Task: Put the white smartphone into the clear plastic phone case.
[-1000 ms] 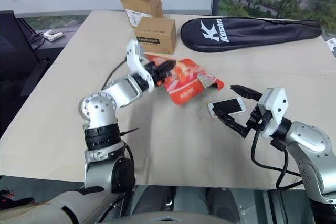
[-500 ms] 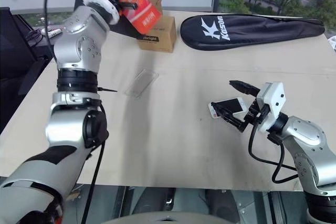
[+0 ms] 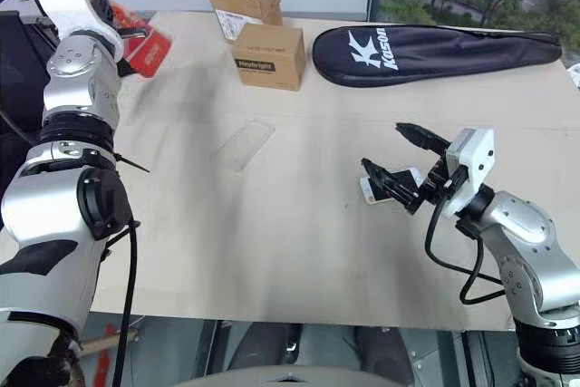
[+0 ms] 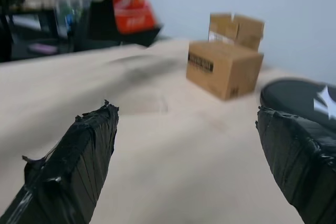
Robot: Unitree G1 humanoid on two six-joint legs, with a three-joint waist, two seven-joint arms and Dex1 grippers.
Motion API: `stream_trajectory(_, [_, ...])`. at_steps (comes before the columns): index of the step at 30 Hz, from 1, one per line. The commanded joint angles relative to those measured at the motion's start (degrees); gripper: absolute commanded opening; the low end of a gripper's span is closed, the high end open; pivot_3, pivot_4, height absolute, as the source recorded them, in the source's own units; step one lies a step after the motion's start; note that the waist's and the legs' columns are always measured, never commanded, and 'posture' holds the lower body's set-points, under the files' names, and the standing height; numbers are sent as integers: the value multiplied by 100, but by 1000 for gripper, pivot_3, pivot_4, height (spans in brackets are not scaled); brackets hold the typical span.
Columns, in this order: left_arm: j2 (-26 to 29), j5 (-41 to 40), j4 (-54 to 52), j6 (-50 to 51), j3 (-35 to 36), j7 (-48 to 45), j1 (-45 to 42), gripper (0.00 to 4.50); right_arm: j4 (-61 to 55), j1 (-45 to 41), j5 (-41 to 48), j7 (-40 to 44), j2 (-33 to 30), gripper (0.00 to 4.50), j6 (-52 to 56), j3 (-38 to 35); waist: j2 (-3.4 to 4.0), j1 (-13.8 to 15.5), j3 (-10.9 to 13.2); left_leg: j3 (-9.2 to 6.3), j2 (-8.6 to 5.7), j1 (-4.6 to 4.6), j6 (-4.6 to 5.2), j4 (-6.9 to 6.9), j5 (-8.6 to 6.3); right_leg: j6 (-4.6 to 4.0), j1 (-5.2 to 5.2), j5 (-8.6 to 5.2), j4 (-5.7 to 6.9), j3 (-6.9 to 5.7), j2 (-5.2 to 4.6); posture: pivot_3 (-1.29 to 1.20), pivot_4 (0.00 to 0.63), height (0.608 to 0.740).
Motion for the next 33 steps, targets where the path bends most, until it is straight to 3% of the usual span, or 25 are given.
stream_trajectory(1, [204,73,102,-332,96,185,-72,16,-196,-165,313,-108,120,4500,-96,-240,0,-26,0,1,0,1,-2,3,1,0,0,0,6,0,0,0,150,740])
stream_trajectory(13, [230,95,599,-361,138,-66,-119,16,-185,-117,264,-87,82,4500,-140,-164,-1,-34,0,-5,2,6,-10,2,6,-1,-2,0,19,-2,4,0,150,740])
stream_trajectory(17, [265,35,622,-324,224,33,-104,1143,-206,-68,237,-85,83,4500,-151,-152,-1,-36,0,-6,2,7,-10,2,6,-1,-2,0,21,-3,5,0,150,740])
stream_trajectory(21, [302,-141,662,-241,497,364,-96,2733,-194,-42,229,-67,79,4500,-165,-166,-1,-45,0,-6,3,8,-10,3,7,-1,-2,1,22,-2,4,0,150,740])
stream_trajectory(24, [277,-170,666,-154,565,288,-70,4178,-167,-44,221,-48,83,4500,-180,-169,-1,-48,0,-7,3,8,-10,3,7,-1,-2,1,23,-2,4,0,150,740])
stream_trajectory(25, [264,-189,666,-125,588,244,-59,4427,-154,-45,217,-39,86,4500,-187,-169,-1,-49,0,-7,2,8,-10,3,7,-1,-2,1,25,-3,4,0,150,740])
stream_trajectory(33, [76,-321,626,172,725,-248,-30,4427,-111,-106,251,-10,65,4500,-176,-186,-1,-33,0,-6,2,8,-13,5,8,-1,-2,1,27,-3,4,0,150,740])
